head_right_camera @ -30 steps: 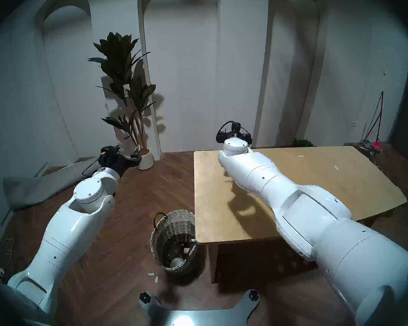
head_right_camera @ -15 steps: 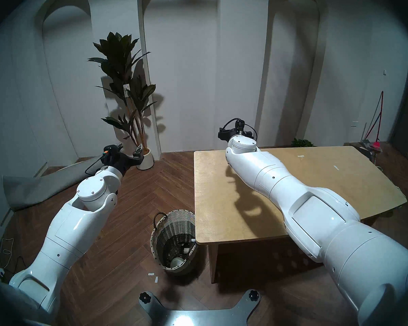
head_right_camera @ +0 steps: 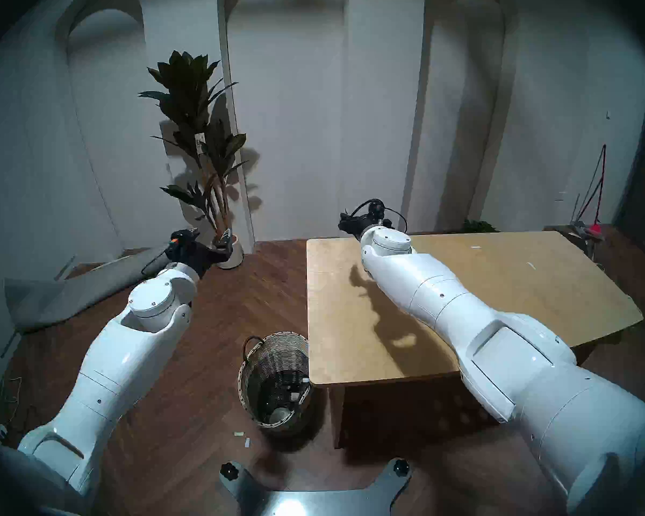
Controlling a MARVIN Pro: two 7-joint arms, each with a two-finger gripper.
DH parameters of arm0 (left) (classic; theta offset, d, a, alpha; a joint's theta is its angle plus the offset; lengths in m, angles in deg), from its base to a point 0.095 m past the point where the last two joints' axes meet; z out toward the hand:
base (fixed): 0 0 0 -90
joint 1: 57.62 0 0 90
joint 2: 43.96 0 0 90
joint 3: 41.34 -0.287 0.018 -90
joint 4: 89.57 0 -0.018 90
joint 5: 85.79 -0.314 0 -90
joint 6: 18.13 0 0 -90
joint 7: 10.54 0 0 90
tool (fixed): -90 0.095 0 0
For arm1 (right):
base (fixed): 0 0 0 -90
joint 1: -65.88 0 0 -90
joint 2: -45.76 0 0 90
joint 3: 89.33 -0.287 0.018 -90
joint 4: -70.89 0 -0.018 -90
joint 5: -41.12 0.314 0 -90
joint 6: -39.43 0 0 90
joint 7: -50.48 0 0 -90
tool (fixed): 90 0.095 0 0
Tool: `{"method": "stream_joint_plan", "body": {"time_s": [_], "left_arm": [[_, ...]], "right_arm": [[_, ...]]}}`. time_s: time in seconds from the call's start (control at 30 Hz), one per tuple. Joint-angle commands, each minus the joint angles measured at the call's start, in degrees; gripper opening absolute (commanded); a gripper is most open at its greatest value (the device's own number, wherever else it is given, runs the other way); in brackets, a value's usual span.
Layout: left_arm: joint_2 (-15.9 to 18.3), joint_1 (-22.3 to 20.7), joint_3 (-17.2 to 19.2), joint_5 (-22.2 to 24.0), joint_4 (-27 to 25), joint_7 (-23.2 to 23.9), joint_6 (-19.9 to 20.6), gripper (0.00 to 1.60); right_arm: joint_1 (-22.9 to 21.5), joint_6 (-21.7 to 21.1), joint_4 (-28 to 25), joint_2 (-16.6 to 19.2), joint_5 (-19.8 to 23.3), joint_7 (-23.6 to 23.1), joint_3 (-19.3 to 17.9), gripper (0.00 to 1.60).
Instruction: Load the items into the basket from the rear
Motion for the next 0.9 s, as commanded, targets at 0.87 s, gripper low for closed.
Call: {"method": "stream_joint_plan", "body": {"time_s": [0.87], "left_arm": [[-3.47, -6.74, -1.06, -2.27, 6.69, 0.35, 0.19, 1.60]], "right_arm": [[9.36, 3.05, -17.32, 10.31, 2.71, -13.25, -0.78, 1.60]]}}
